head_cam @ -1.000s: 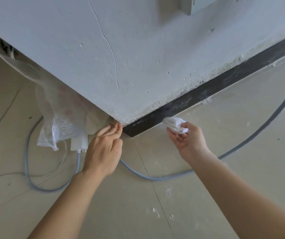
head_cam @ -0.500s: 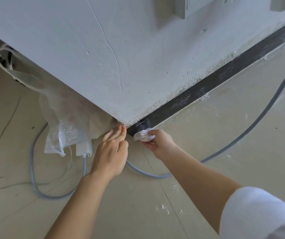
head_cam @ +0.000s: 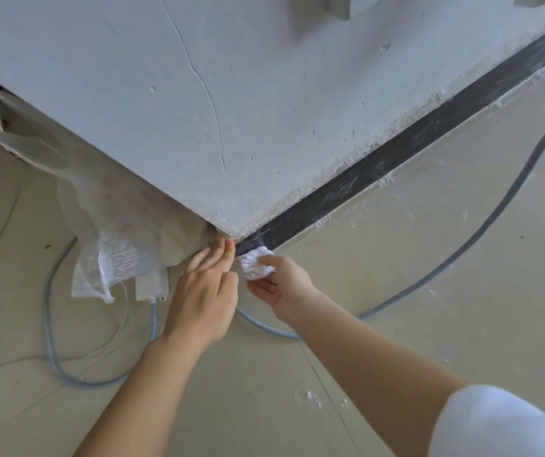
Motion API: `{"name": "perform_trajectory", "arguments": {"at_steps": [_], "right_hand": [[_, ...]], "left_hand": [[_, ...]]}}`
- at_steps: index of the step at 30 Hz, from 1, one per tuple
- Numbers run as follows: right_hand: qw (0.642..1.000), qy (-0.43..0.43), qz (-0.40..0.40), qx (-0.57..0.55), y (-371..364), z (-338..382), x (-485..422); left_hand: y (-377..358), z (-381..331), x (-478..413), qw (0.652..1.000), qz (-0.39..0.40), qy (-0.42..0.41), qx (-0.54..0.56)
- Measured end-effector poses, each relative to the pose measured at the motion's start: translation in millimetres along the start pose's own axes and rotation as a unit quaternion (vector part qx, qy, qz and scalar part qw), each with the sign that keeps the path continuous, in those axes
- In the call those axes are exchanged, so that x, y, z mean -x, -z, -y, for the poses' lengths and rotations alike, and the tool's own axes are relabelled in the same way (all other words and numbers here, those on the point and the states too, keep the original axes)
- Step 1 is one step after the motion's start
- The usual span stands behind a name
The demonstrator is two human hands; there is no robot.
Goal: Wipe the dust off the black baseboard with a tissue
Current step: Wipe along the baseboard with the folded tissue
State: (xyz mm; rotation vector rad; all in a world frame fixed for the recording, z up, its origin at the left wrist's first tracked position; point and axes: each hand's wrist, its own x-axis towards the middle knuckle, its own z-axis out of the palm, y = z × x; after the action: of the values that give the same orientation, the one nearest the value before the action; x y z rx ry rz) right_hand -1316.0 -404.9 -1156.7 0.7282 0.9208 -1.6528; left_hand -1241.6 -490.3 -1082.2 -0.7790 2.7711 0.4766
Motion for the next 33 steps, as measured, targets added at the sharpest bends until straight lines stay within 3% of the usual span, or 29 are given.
{"name": "perform_trajectory", "arguments": {"at_steps": [8,12,17,20,23,27,31,33], "right_hand": [[0.998,0.053,0.009,-0.027,16.0,68.3,27.9],[0.982,0.106,-0.007,-0.158,43.0,75.5,31.3],[0.999,0.034,-0.001,0.04,26.9,32.3,21.1],[0.997,-0.014,-0.015,0.078,8.6,13.0,-5.9],[0.999,-0.007,-0.032,0.02,6.5,28.4,-23.4],[0.994,0.088,-0.039,-0.053,41.1,72.4,-24.2],[0.955,0.185,-0.089,-0.212,81.0,101.0,-15.7],[0.964,0.172,-0.098,-0.175,82.4,88.4,-16.4]], "left_hand": [[-14.4,6.0,8.5,1.0,-0.014,-0.02,-0.001],[-22.0,7.6,11.9,0.999,-0.023,-0.015,-0.021],[-23.2,6.2,12.9,0.998,-0.005,-0.015,-0.056],[-20.7,3.6,13.8,0.995,0.0,-0.019,-0.099],[-19.7,-3.2,14.2,0.991,-0.004,-0.006,-0.135],[-21.1,-8.8,13.4,0.99,-0.009,0.008,-0.139],[-23.2,-11.2,14.2,0.991,-0.012,0.017,-0.129],[-23.8,-12.0,13.9,0.992,-0.012,0.018,-0.128]]}}
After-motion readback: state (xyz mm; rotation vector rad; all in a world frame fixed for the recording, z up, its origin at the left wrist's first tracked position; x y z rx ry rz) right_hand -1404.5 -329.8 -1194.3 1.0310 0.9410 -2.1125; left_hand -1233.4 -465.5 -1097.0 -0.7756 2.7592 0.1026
